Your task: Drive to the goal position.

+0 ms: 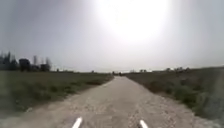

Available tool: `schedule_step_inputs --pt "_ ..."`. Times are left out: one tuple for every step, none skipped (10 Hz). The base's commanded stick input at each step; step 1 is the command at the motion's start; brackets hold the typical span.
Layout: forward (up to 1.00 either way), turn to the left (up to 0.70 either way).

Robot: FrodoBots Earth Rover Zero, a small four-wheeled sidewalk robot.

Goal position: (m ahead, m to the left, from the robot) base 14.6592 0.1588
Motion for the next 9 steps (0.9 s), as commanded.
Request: schedule_step_inputs --pt "0.7 0.0" --pt "0.7 0.0" --pt "0.7 -0.01" --pt "0.7 -0.04" --pt "0.7 -0.1" --pt "0.7 -0.34" --pt "0.7 -0.13" --pt "0.7 0.0" --pt "0.7 0.0"
